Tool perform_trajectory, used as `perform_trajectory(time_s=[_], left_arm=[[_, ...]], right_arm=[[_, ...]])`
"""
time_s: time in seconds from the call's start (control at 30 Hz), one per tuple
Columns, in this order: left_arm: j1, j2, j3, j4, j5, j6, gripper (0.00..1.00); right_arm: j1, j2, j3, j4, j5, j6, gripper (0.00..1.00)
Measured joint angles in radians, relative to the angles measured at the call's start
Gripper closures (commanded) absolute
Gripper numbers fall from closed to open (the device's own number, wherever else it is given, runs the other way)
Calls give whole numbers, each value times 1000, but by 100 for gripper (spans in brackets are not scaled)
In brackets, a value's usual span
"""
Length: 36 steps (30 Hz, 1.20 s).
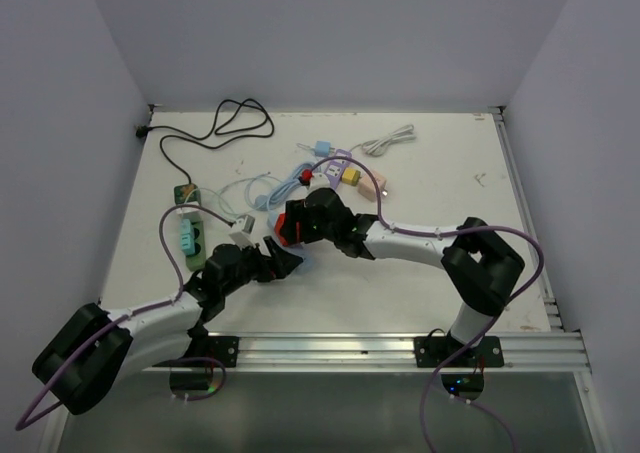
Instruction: Pull the plug off the socket
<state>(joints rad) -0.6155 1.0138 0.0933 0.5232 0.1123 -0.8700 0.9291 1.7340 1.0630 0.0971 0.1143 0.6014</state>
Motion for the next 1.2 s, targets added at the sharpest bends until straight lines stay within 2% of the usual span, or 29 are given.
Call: perform_trajectory(time_s=[0.13,0.3,0.57,0.73,0.8,0.9,0.93,1.03,1.2], left_arm=[[0,24,0,43,-4,-18,23],[0,51,-25,81,-18,-48,24],[0,84,-39,131,-29,-89,37],[2,110,-39,172,-30,-106,42],[7,121,-39,181,-29,-114,46],[17,134,-39,203,-21,-128,61],[23,134,-39,203,-17,-135,70],[55,139,-42,203,-9,-159,79],[101,139,-42,227,46,-170,88]], right_arm=[[0,-7,-25,35,0,23,67],[0,-10,-37,64,-1,48,68],[2,-31,-85,137,-3,92,69],[8,-52,-137,200,-5,128,70],[13,-54,-154,228,-5,138,70],[18,-55,-178,270,-4,147,70],[19,-56,-186,283,-3,149,70],[20,-71,-200,301,3,147,70],[20,-84,-204,315,17,142,69]])
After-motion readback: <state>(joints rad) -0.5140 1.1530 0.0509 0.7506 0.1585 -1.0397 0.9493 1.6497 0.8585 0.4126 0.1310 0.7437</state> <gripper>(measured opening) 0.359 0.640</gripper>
